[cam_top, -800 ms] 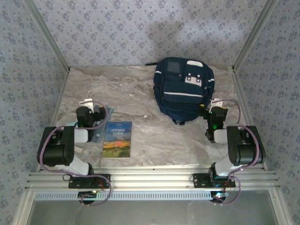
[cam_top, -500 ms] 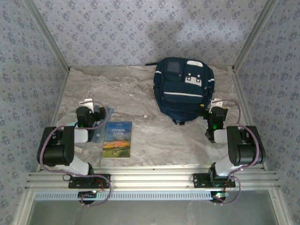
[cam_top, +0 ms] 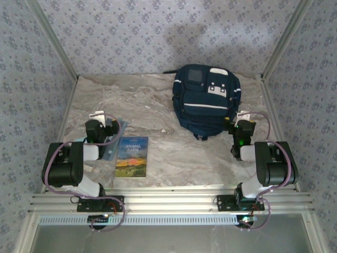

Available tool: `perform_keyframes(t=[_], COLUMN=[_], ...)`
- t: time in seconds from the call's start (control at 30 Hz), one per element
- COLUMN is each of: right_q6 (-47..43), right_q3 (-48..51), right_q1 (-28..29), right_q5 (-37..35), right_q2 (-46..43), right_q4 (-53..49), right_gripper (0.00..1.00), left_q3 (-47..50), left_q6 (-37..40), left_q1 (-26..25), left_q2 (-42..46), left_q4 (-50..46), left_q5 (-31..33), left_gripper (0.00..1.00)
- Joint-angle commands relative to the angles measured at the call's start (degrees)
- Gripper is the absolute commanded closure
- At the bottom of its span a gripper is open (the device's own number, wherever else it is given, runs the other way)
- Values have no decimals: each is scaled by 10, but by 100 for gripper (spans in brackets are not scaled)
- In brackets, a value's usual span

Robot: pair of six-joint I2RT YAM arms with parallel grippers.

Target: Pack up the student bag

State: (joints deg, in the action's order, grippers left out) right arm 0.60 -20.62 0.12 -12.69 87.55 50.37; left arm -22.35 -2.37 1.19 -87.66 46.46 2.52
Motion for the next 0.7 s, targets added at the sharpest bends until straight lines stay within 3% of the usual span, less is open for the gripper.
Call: perform_keyframes(t=[0.0,0.17,0.23,0.4,0.57,0.67], right_q6=[0,-5,-14,31,182,336], right_q3=[-5,-14,-17,-105,-207,-253], right_q1=[-1,6,19,24,15,20], right_q5=[-8,-10,-41,-102,-93,-45], right_q2=[-7,-22,-35,-135,-165,-165], right_q4=[-14,-38,-50,-267,-483,-595], right_gripper=[0,0,0,0,0,0], left_q3=[-15,-127,-164,-202,-242,-247], left_q6=[5,0,-23,-78,-128,-141], left_q1=[4,3,3,-2,-36,-79], left_q2=[-3,51,62,81,85,84], left_q4=[3,-229,-287,-330,-384,-385], left_q5=[-10,2,12,10,11,14], left_gripper=[0,0,0,0,1,0])
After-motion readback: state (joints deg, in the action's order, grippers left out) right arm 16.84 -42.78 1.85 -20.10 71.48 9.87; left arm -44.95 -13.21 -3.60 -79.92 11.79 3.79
